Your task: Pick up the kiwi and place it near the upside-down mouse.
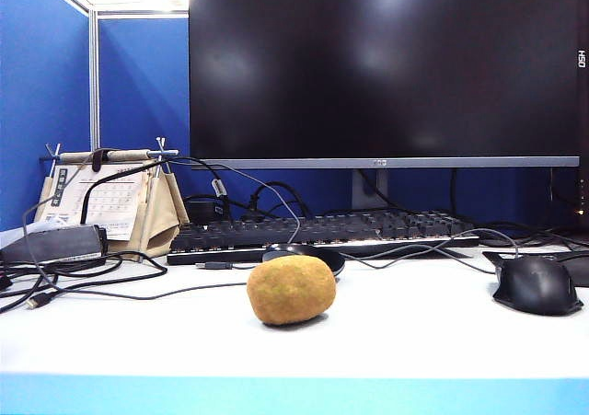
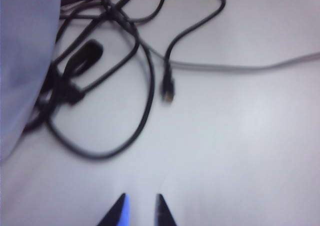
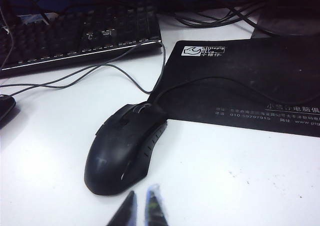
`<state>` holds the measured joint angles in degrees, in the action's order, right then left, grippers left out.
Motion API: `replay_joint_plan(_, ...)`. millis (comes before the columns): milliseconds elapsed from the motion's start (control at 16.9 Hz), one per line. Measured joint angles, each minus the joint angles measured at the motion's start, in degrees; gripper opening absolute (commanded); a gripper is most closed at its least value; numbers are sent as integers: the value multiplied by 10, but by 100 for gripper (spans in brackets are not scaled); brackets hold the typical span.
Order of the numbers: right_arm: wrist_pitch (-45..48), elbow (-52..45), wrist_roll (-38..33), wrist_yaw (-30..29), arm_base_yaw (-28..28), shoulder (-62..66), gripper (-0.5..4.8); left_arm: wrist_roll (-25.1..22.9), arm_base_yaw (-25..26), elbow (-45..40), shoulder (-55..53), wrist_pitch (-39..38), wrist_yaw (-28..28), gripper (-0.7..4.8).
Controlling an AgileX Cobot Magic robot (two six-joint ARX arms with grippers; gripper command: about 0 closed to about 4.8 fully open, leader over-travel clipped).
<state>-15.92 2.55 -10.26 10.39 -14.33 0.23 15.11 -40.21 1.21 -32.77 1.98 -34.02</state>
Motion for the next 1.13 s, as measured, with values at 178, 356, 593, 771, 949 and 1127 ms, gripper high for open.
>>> replay_joint_plan(178,0,0,0,0,0,0,26,0,0,-1,1,18,14,79)
replay_joint_plan(356,0,0,0,-12,0,2,-6,0,0,-6,1,17,83,80)
replay_joint_plan(593,-1,0,0,-25,0,3,-6,0,0,-6,1,18,94,80)
replay_joint_plan(771,-1,0,0,-25,0,2,-6,0,0,-6,1,18,94,80)
replay_joint_plan(949,-1,0,0,-28,0,2,-6,0,0,-6,1,18,95,80)
replay_joint_plan(1127,-1,0,-8,-29,0,2,-6,0,0,-6,1,18,95,80)
